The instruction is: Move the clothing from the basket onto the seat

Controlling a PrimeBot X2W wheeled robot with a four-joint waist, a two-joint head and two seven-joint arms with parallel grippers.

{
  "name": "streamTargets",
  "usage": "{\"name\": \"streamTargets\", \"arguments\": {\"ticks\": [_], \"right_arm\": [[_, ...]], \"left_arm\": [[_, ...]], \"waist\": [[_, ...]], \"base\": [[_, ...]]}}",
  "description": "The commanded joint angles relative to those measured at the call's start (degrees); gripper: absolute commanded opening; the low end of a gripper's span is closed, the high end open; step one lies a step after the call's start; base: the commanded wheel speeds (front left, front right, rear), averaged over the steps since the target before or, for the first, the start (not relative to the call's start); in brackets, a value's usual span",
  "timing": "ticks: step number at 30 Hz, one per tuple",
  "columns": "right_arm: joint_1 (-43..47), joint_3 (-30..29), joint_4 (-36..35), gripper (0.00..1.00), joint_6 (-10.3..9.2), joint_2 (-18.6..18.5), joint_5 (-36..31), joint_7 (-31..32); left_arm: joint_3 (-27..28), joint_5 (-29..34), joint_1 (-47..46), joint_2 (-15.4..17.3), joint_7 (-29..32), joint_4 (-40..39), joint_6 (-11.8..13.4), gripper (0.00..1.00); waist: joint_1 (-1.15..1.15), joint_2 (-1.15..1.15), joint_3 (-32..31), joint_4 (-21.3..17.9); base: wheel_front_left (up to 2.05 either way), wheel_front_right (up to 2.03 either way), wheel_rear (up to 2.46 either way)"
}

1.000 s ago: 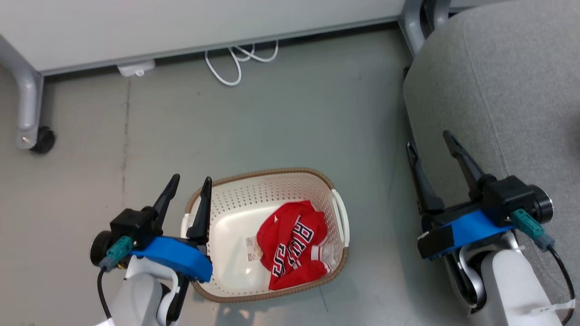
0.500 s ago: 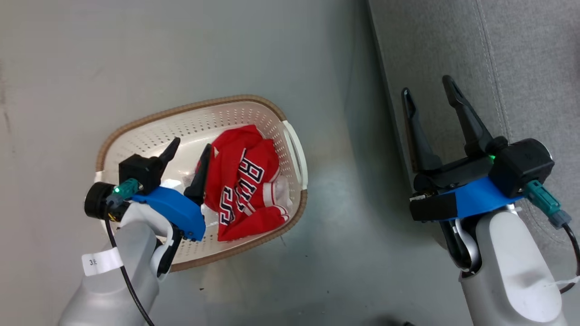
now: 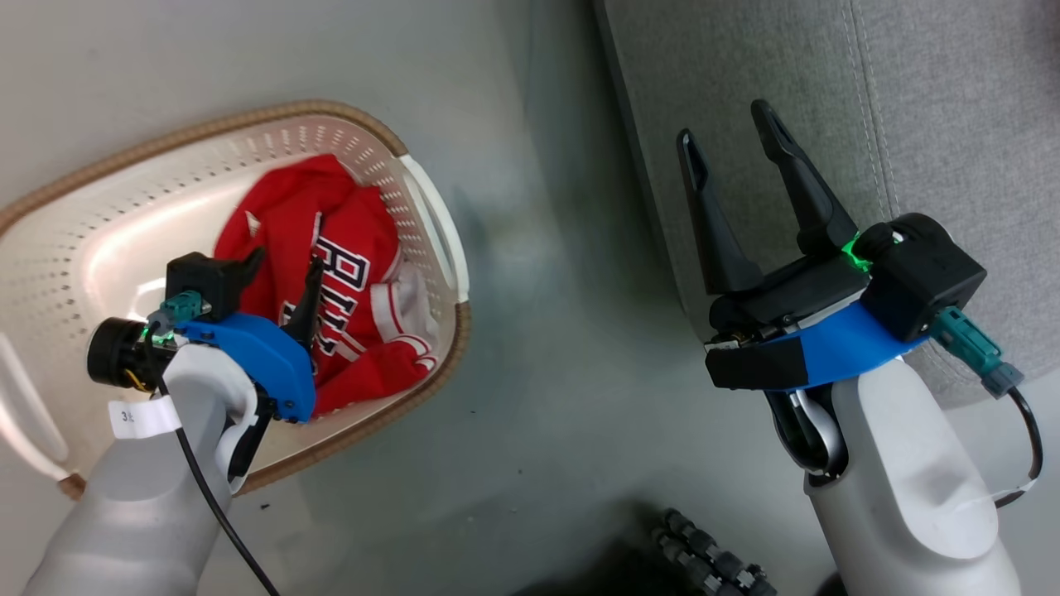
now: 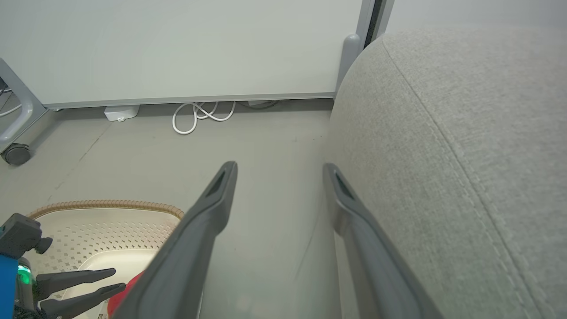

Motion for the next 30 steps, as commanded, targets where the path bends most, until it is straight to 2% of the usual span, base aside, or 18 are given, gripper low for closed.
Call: {"name": "streamTargets", "arguments": {"ticks": [1,8,20,30], "right_arm": [[-1.23,0.47,-0.09,1.00,0.01,0.14,0.75,-0.36],[-1.29,0.56,-1.11,1.00,0.01,0.13,2.11,-0.45],[0.80,0.00,-2.21,1.00,0.01,0.13,2.29,-0.47],[1.47,-0.63,-2.59,1.00,0.01,0.13,2.26,-0.48]], "left_arm": [[-0.72,-0.76,-1.26,0.80,0.53,0.53,-0.14,1.00],[-2.69,-2.47,-2.99,2.38,2.44,3.18,-0.14,1.00],[-2.52,-3.43,-6.12,0.20,6.23,11.21,3.42,1.00],[-2.68,-4.34,-7.23,-1.54,8.04,14.29,3.37,1.00]], "waist": [[-0.01,0.00,2.56,-2.02],[-0.01,0.00,5.00,-2.90],[-0.01,0.00,6.02,-2.26],[-0.01,0.00,6.30,-2.00]], "base": [[0.00,0.00,0.00],[0.00,0.00,0.00],[0.00,0.00,0.00],[0.00,0.00,0.00]]}}
